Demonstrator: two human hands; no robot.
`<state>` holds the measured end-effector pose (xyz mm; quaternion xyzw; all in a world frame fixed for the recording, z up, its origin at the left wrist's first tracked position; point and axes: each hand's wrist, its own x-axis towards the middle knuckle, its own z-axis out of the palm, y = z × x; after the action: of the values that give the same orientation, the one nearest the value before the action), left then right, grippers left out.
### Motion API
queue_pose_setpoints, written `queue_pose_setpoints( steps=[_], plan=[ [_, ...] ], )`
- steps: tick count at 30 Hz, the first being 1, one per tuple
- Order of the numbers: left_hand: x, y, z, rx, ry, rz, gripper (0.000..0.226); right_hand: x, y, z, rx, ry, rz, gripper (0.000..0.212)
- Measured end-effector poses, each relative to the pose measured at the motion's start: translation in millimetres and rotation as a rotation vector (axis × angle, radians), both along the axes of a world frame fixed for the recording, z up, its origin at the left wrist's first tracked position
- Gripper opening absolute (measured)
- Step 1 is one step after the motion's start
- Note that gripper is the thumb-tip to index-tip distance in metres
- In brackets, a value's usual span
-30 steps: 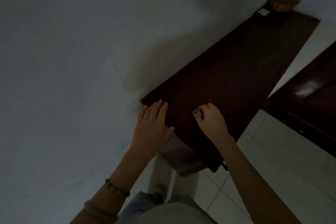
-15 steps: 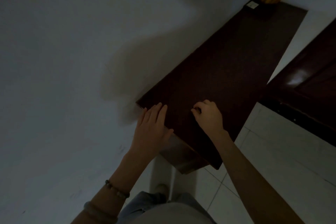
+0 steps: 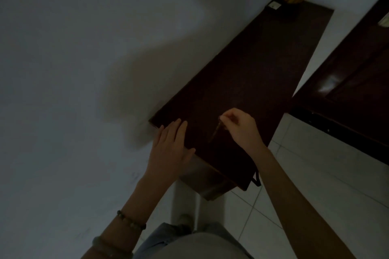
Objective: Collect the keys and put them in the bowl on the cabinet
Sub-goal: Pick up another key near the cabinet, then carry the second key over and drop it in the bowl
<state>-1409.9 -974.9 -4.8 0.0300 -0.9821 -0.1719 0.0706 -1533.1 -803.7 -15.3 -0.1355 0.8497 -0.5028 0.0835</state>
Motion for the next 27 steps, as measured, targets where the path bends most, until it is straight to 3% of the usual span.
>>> queue_pose_setpoints(
  steps=[3,5,17,27],
  plan=[
    [0,4,0,0.018,0.003,-0.031,0.067,9,7,10,-0.220,-0.120,-0.037,0.011],
    [1,7,-1,0.016,0.003,-0.057,0.067,18,12,15,-0.250,-0.111,-0.064,0.012],
    [-15,77,7,0.049,0.095,-0.373,0.069,83,101,41,-0.287,-0.028,-0.436,0.015],
    [1,194,12,0.022,0.118,-0.550,0.067,132,222,57,-0.092,0.104,-0.602,0.012]
  ],
)
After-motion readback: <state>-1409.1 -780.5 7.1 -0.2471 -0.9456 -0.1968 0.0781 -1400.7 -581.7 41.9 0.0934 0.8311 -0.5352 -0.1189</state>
